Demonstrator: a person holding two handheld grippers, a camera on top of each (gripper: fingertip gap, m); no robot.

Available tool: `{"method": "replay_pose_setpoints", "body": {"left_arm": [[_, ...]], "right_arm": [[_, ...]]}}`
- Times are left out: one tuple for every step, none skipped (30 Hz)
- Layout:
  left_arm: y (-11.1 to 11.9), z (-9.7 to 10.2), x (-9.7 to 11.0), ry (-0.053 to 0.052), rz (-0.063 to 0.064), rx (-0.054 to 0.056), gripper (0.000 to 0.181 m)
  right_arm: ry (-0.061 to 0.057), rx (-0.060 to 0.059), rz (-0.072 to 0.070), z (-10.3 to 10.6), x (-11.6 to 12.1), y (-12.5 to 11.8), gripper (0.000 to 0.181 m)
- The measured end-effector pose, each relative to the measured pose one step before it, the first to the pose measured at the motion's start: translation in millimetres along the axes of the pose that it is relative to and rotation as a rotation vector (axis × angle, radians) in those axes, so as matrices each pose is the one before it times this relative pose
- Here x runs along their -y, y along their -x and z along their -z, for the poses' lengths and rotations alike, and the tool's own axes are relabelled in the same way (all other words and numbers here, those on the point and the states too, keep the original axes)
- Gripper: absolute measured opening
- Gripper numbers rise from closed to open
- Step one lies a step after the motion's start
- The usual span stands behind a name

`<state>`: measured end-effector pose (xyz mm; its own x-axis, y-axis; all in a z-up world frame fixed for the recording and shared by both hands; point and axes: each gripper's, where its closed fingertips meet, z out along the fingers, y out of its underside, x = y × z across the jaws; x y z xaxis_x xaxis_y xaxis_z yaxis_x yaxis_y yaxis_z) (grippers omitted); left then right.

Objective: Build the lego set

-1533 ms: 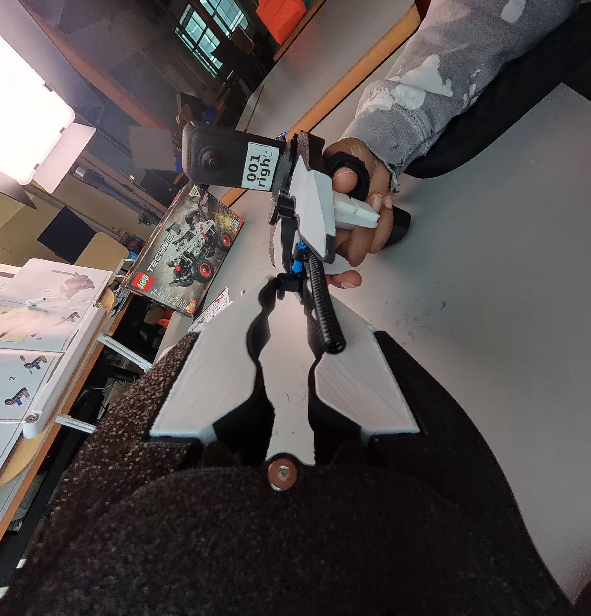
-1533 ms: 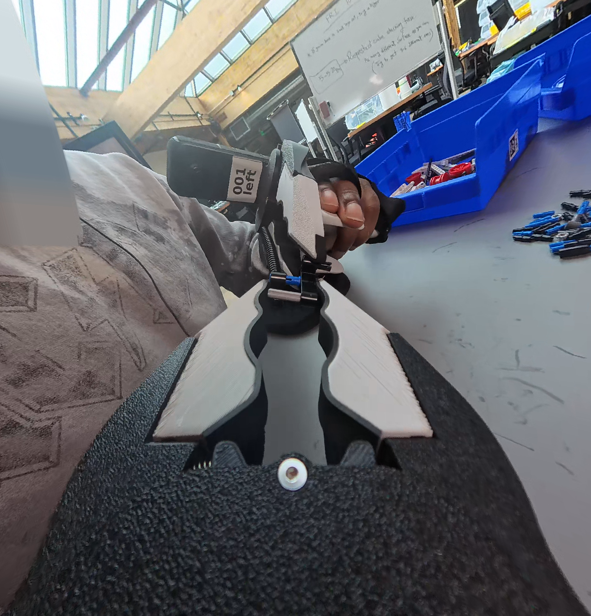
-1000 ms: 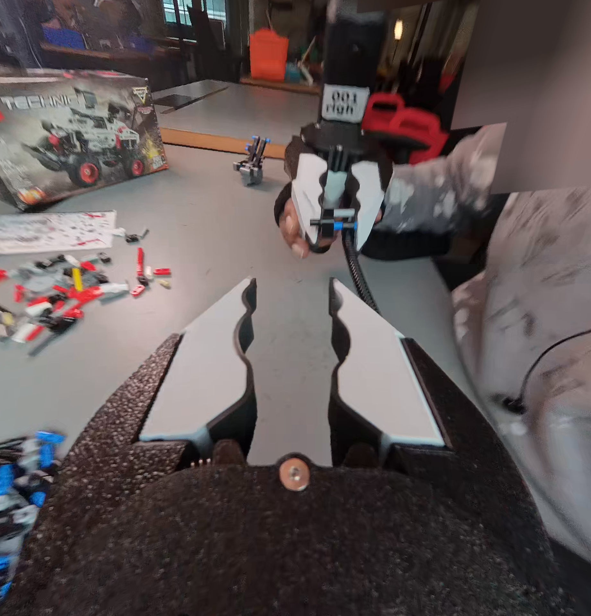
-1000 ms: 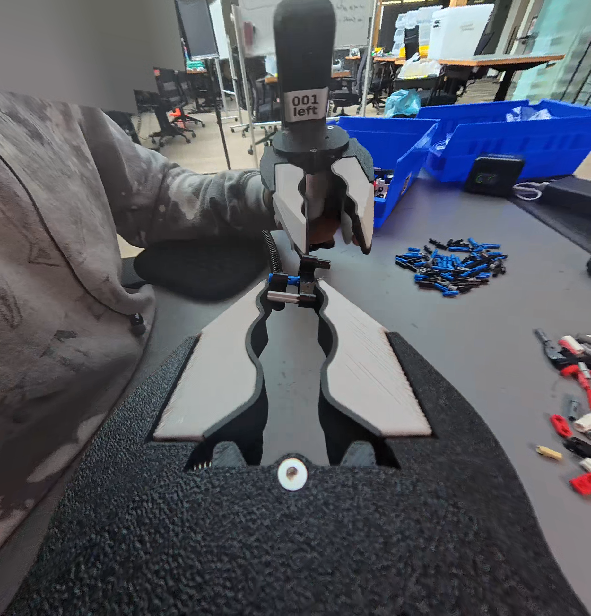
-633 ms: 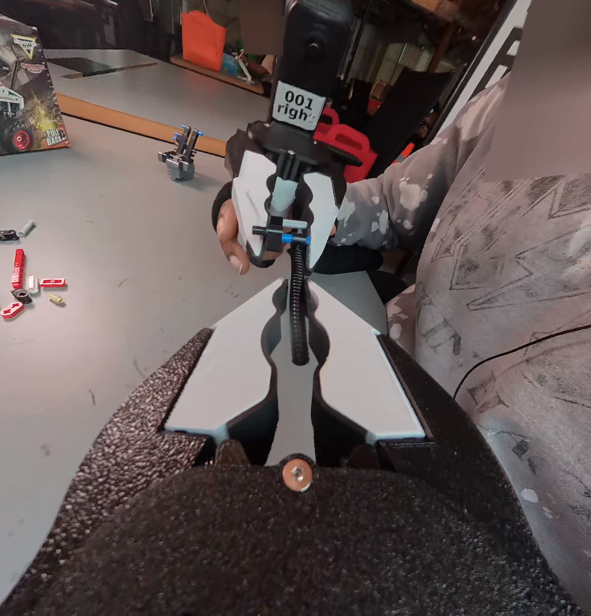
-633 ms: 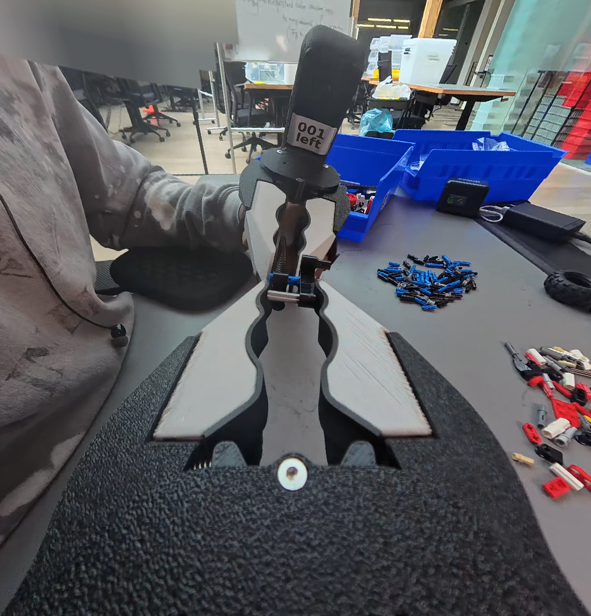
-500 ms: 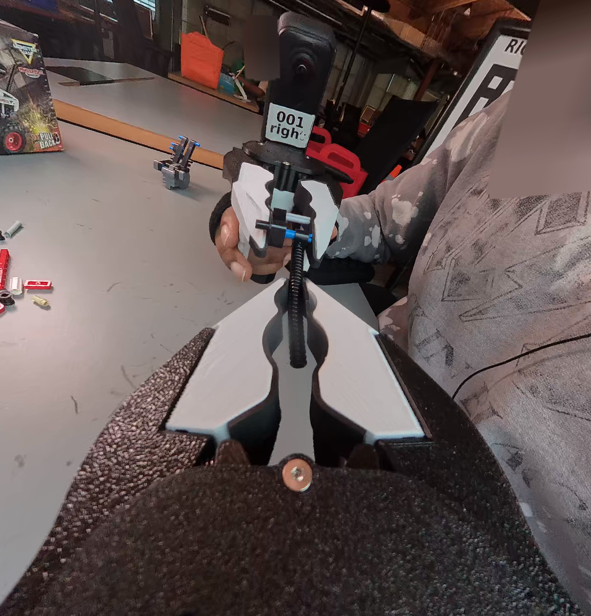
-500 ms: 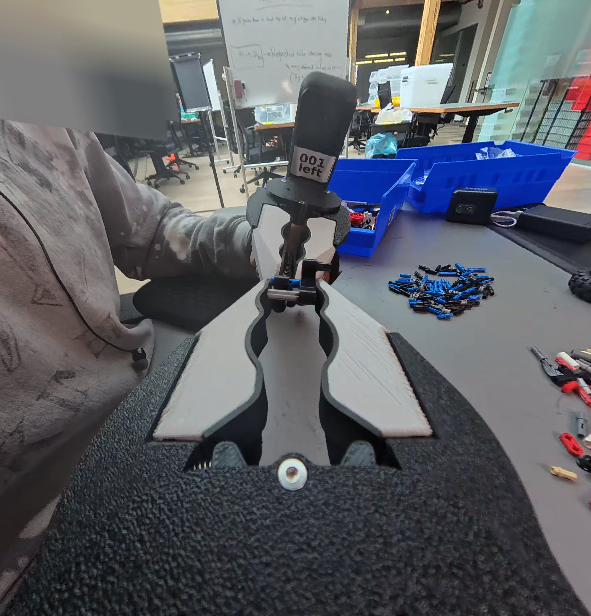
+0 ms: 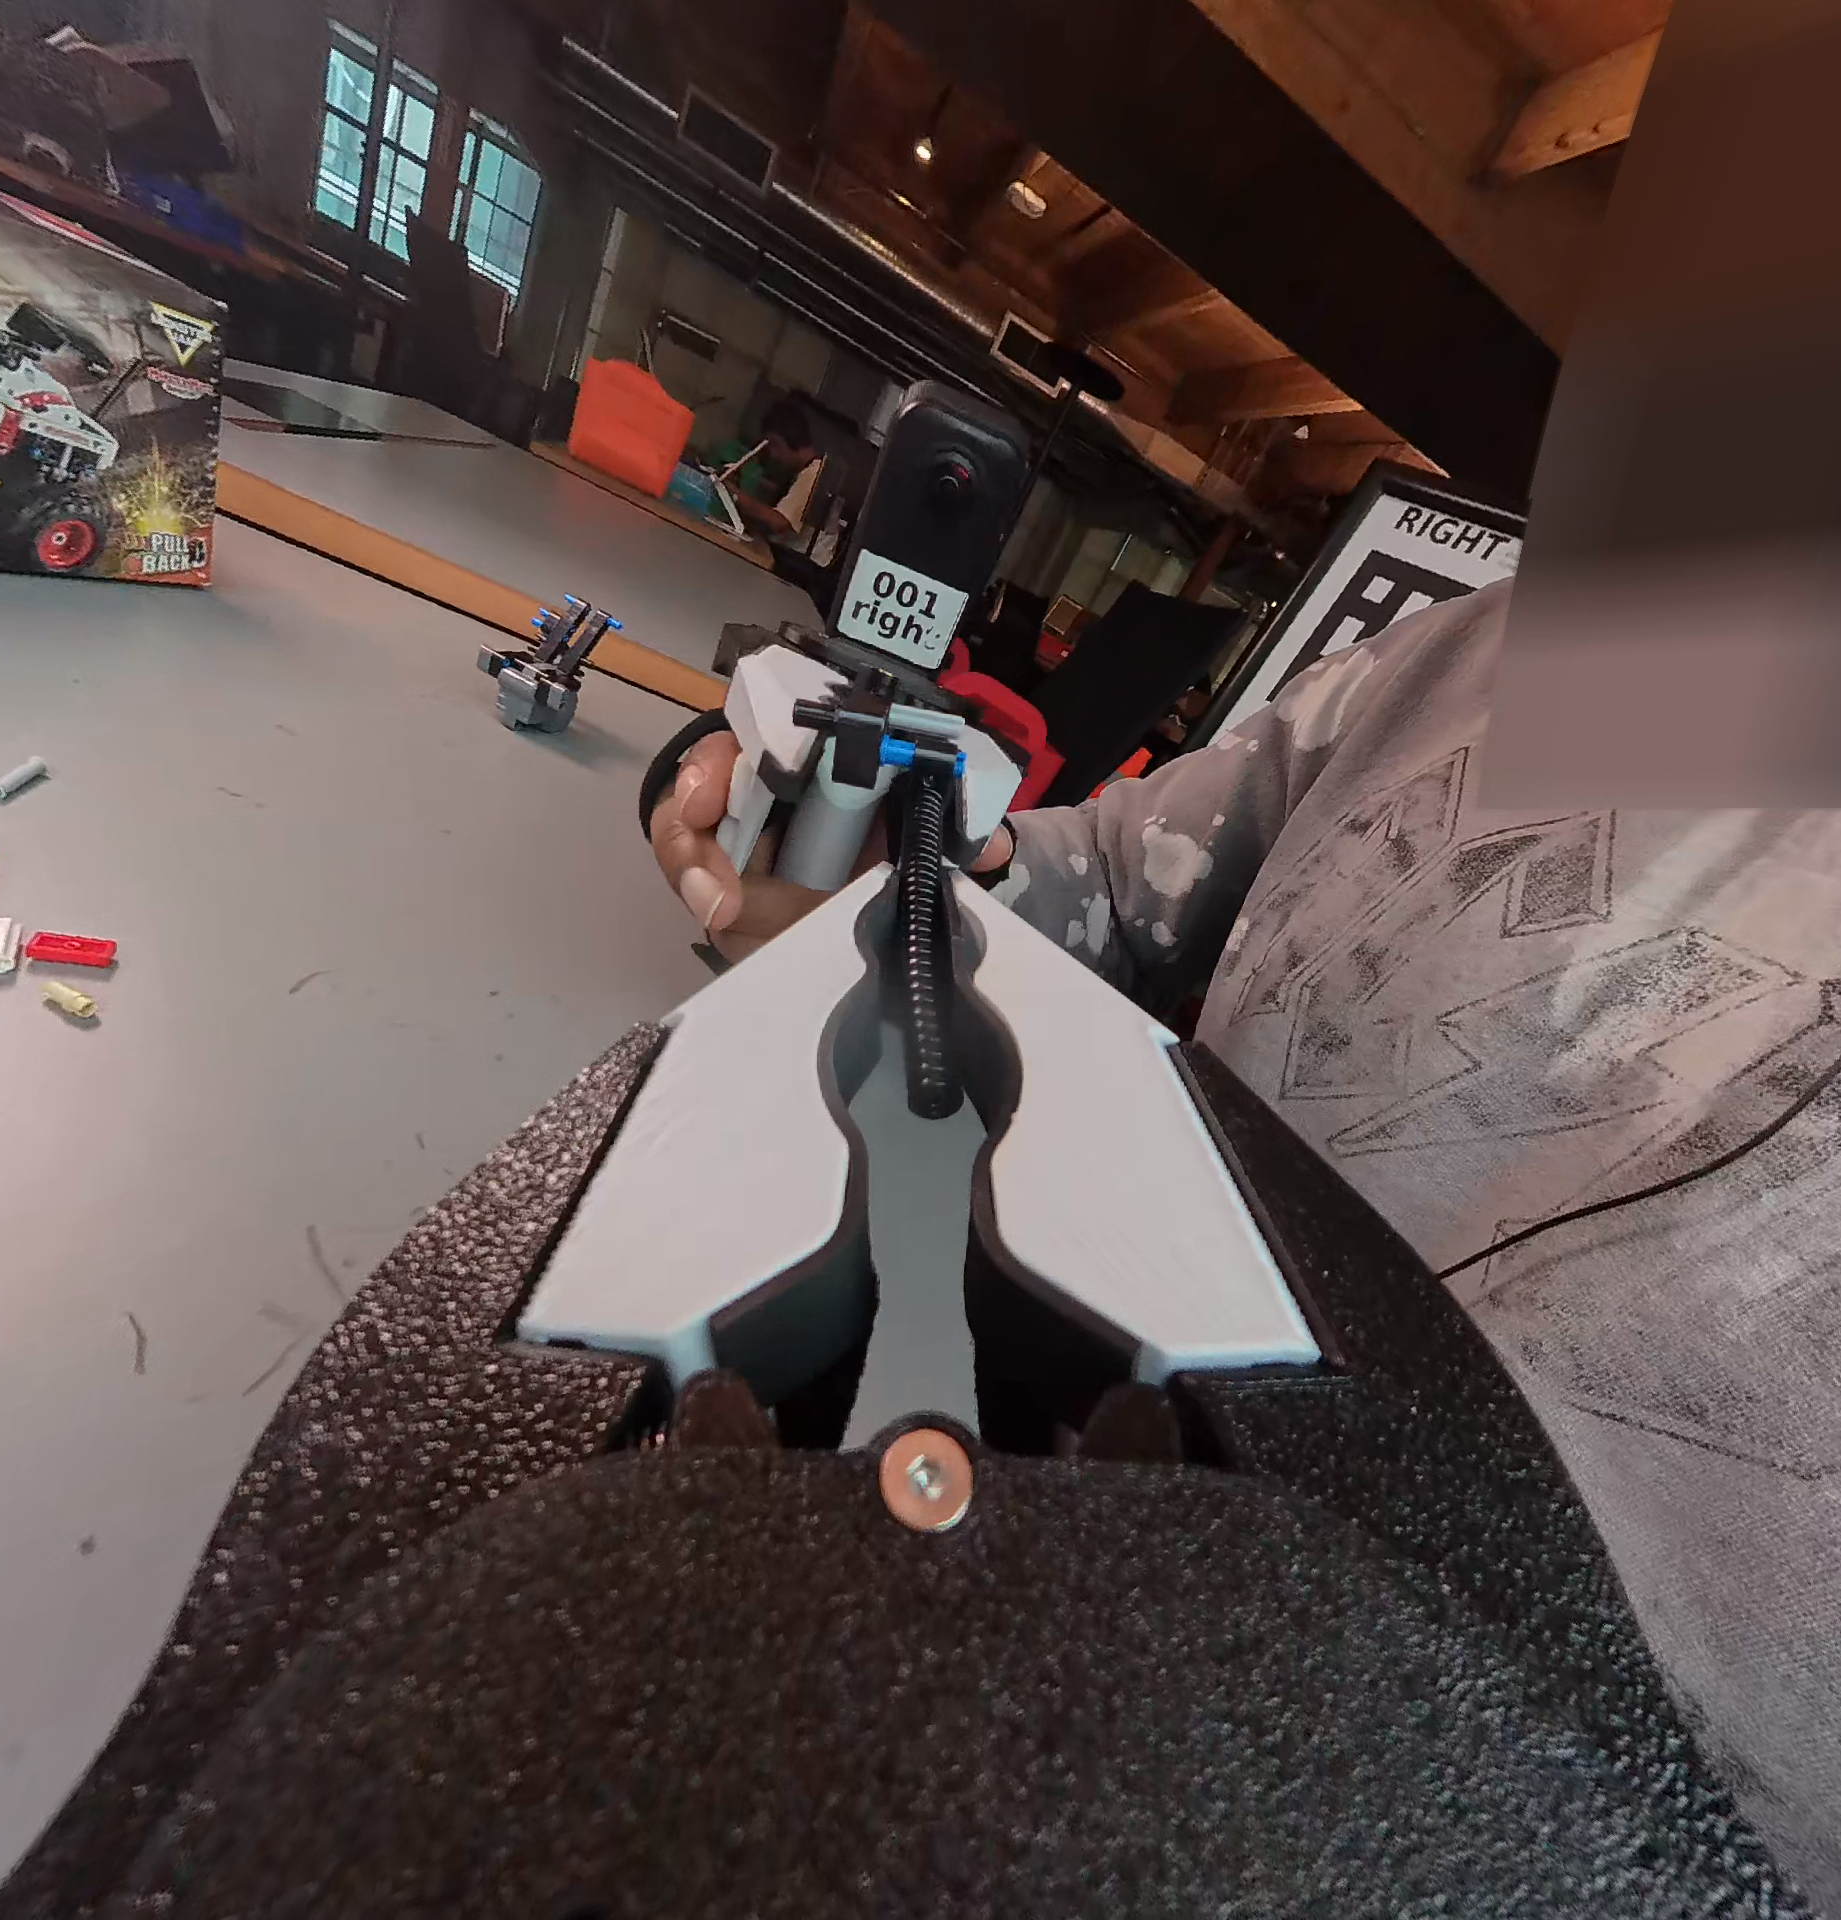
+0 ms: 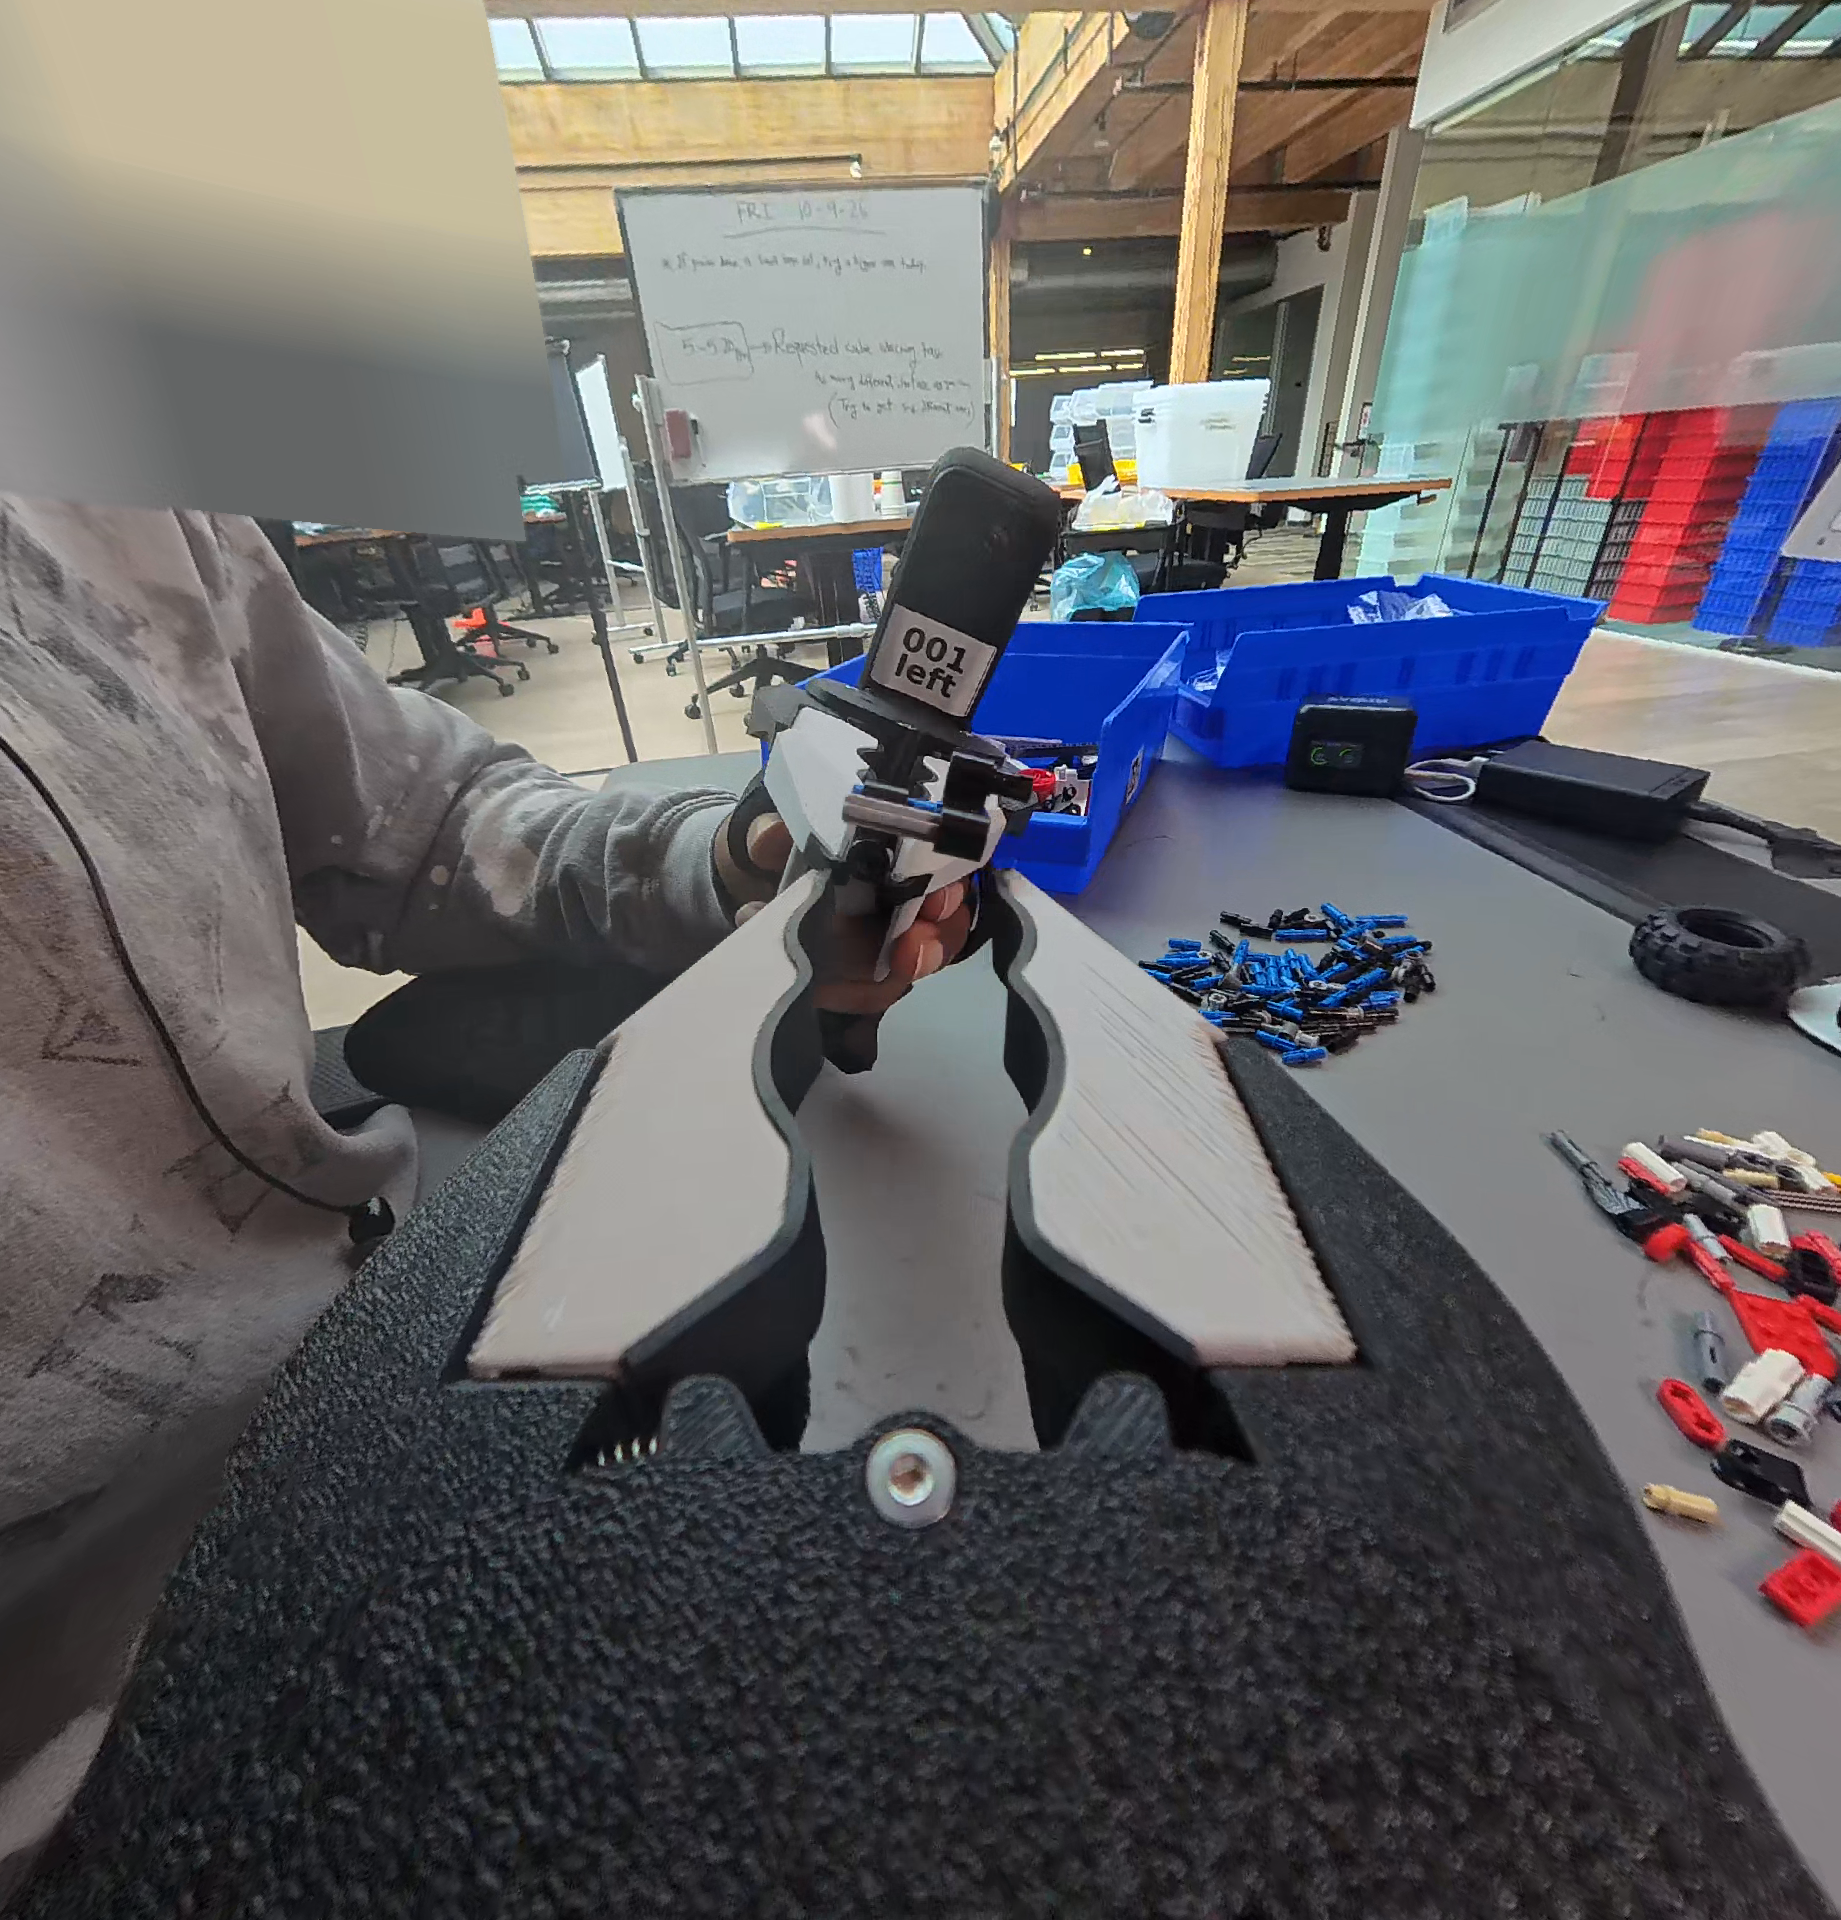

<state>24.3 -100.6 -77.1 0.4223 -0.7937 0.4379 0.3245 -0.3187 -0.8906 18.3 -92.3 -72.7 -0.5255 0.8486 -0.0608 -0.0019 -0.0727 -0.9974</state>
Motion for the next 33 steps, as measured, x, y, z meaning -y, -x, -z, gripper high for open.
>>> {"method": "replay_pose_setpoints", "body": {"left_arm": [[0.88, -0.55, -1.94, 0.0115, -0.0075, 0.0080, 0.005], [0.22, -0.65, -1.63, 0.0082, -0.0034, 0.0033, 0.005], [-0.57, -0.65, -1.19, 0.0062, 0.0021, -0.0033, 0.005], [-0.20, -0.66, -0.70, 0.0029, 0.0012, -0.0012, 0.005], [0.10, -0.56, -0.82, 0.0044, -0.0007, 0.0020, 0.005], [-0.04, -0.49, -1.14, 0.0075, 0.0004, -0.0001, 0.005], [-0.33, -0.48, -0.64, 0.0038, 0.0018, -0.0010, 0.005], [-0.02, -0.35, -0.26, 0.0007, 0.0030, 0.0000, 0.005], [-0.03, -0.04, -0.27, 0.0014, 0.0037, -0.0007, 0.005], [-0.13, -0.10, -0.20, 0.0011, 0.0031, -0.0005, 0.005], [0.08, -0.02, -0.18, 0.0003, 0.0041, -0.0003, 0.005], [-0.02, 0.08, -0.31, 0.0012, 0.0076, -0.0022, 0.005], [0.15, -0.06, -0.44, 0.0011, 0.0119, -0.0033, 0.005], [0.03, -0.01, -0.23, -0.0001, 0.0169, -0.0049, 0.005], [-0.04, -0.08, -0.31, -0.0008, 0.0180, -0.0064, 0.005], [0.02, -0.14, -0.44, -0.0007, 0.0145, -0.0061, 0.005], [-0.11, -0.14, -0.31, -0.0001, 0.0125, -0.0062, 0.005], [-0.60, -0.29, -0.45, 0.0016, 0.0116, -0.0087, 0.007], [-1.16, -0.02, -0.46, 0.0044, 0.0090, -0.0128, 0.012], [-0.08, 0.57, 0.19, 0.0036, 0.0050, -0.0041, 0.021], [1.68, 1.60, 1.40, -0.0030, -0.0008, 0.0097, 0.026], [1.13, 2.69, 2.96, -0.0119, -0.0038, 0.0081, 0.027], [0.25, 2.81, 4.02, -0.0183, -0.0005, 0.0040, 0.027], [1.35, 1.92, 3.31, -0.0144, 0.0033, 0.0105, 0.027], [1.99, 0.26, 0.52, 0.0009, 0.0003, 0.0141, 0.027], [0.60, -1.16, -2.45, 0.0160, -0.0085, 0.0085, 0.026], [0.43, -1.20, -2.70, 0.0155, -0.0170, 0.0113, 0.022], [0.94, 0.21, -0.46, 0.0031, -0.0214, 0.0159, 0.018], [0.83, 0.74, 0.30, 0.0023, -0.0177, 0.0146, 0.013], [0.75, -0.10, -0.28, 0.0071, -0.0208, 0.0167, 0.011], [0.22, -0.35, -0.17, 0.0057, -0.0319, 0.0174, 0.013], [-1.09, -0.14, -0.18, 0.0079, -0.0302, 0.0094, 0.019], [-2.14, -0.20, -0.27, 0.0099, -0.0149, -0.0042, 0.027]], "right_arm": [[-0.0102, -0.0028, -0.0094, 0.35, 1.24, -0.87, 0.031], [-0.0052, 0.0066, -0.0104, 0.12, 0.93, 0.67, 0.030], [-0.0019, 0.0036, -0.0033, -0.02, 0.68, 0.73, 0.029], [0.0012, -0.0040, 0.0078, 0.01, 0.05, -0.06, 0.026], [-0.0017, -0.0031, 0.0074, 0.07, 0.47, 0.25, 0.025], [-0.0021, 0.0019, -0.0014, 0.18, 0.59, 0.60, 0.025], [-0.0024, 0.0040, -0.0055, 0.07, 0.47, 0.75, 0.025], [-0.0003, -0.0008, -0.0016, 0.26, -0.04, -0.06, 0.025], [0.0025, -0.0008, 0.0035, 0.28, -0.48, 0.05, 0.024], [0.0011, -0.0016, 0.0045, 0.22, -0.39, -0.01, 0.024], [-0.0003, -0.0024, -0.0001, 0.03, -0.26, -0.21, 0.024], [0.0007, 0.0011, -0.0046, 0.03, -0.47, -0.05, 0.023], [0.0015, 0.0014, -0.0040, 0.14, -0.66, -0.14, 0.023], [0.0017, -0.0002, -0.0011, -0.01, -0.52, -0.30, 0.023], [0.0046, 0.0021, 0.0001, 0.09, -0.63, -0.10, 0.023], [0.0072, 0.0026, -0.0019, 0.02, -0.56, -0.23, 0.023], [0.0070, 0.0032, -0.0035, -0.02, -0.52, -0.17, 0.023], [0.0040, 0.0036, -0.0064, -0.06, -0.07, -0.16, 0.022], [0.0008, 0.0042, -0.0101, -0.16, 0.01, -0.03, 0.022], [0.0027, 0.0077, -0.0127, -0.23, -0.60, 0.23, 0.022], [0.0063, 0.0033, -0.0084, -0.16, -1.25, -0.24, 0.022], [0.0111, -0.0021, 0.0030, -0.20, -1.88, -0.48, 0.022], [0.0173, 0.0018, 0.0064, -0.72, -2.91, 0.36, 0.022], [0.0182, 0.0086, 0.0030, -1.35, -3.11, 1.68, 0.022], [0.0176, 0.0092, -0.0002, -2.03, -3.07, 2.14, 0.022], [0.0169, 0.0070, 0.0008, -2.42, -3.04, 2.00, 0.022], [0.0140, 0.0065, -0.0005, -2.44, -2.38, 1.92, 0.022], [-0.0026, 0.0019, -0.0020, -0.61, 0.13, 0.95, 0.022], [-0.0048, 0.0030, -0.0076, 0.06, 0.93, 0.27, 0.022], [0.0018, 0.0071, -0.0049, -0.18, 0.10, 1.15, 0.022], [0.0010, -0.0043, 0.0058, -0.16, 0.13, 0.21, 0.022], [0.0025, -0.0098, 0.0045, 0.04, -0.03, -0.90, 0.022], [0.0033, -0.0089, -0.0030, 0.32, -0.23, -1.45, 0.022]]}}
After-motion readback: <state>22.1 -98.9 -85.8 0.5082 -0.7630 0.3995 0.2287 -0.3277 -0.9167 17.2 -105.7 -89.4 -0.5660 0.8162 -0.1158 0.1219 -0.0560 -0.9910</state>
